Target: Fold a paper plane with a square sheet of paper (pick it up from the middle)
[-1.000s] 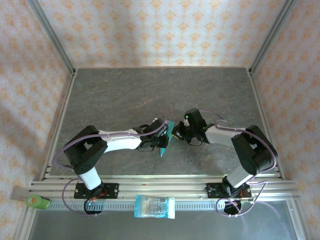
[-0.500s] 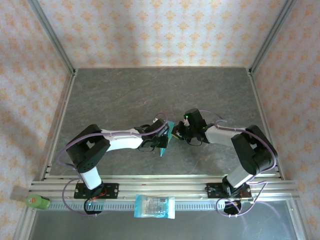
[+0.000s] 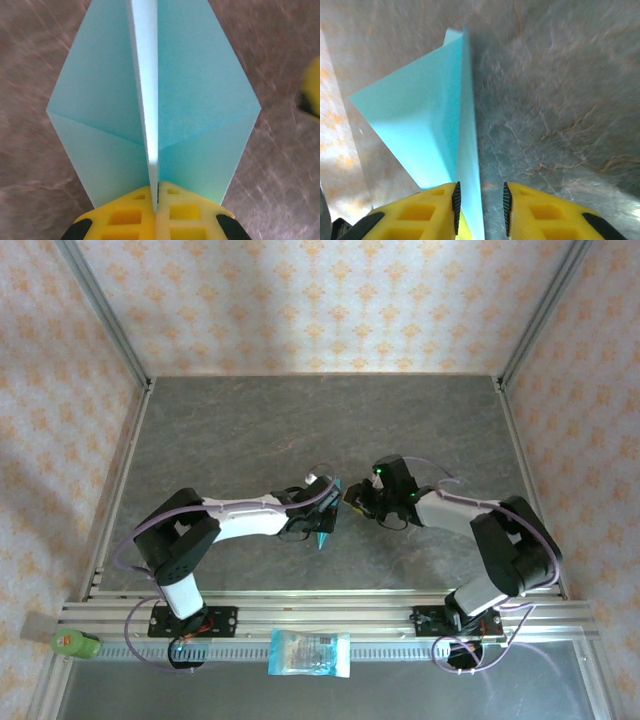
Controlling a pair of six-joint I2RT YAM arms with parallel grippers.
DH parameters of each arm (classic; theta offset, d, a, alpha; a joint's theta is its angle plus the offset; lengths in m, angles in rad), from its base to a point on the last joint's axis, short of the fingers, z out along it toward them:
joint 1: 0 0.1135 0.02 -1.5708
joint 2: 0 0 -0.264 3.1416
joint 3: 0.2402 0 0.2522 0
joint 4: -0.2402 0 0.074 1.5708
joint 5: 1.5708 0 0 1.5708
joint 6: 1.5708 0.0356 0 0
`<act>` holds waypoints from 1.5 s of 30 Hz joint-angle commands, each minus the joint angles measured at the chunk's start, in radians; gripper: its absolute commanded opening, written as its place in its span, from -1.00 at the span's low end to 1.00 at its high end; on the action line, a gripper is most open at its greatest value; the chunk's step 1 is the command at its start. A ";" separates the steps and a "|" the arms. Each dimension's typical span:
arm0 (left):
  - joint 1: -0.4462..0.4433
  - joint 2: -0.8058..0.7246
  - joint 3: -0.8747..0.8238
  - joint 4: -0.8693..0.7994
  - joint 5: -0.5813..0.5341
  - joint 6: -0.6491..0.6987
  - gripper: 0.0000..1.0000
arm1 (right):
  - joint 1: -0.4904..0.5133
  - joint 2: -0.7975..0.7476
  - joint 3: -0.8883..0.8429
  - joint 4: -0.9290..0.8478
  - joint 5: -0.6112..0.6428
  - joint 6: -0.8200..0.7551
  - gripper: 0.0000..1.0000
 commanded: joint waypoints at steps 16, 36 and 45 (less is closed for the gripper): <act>0.069 0.118 0.195 -0.243 -0.180 -0.048 -0.88 | -0.069 -0.059 -0.102 0.003 0.031 -0.020 -0.36; 0.070 0.167 0.172 -0.217 -0.156 -0.041 -0.73 | -0.068 -0.059 -0.106 0.014 0.023 -0.015 -0.36; 0.067 0.155 0.125 -0.205 -0.169 -0.068 -0.49 | -0.070 -0.058 -0.102 0.012 0.019 -0.015 -0.36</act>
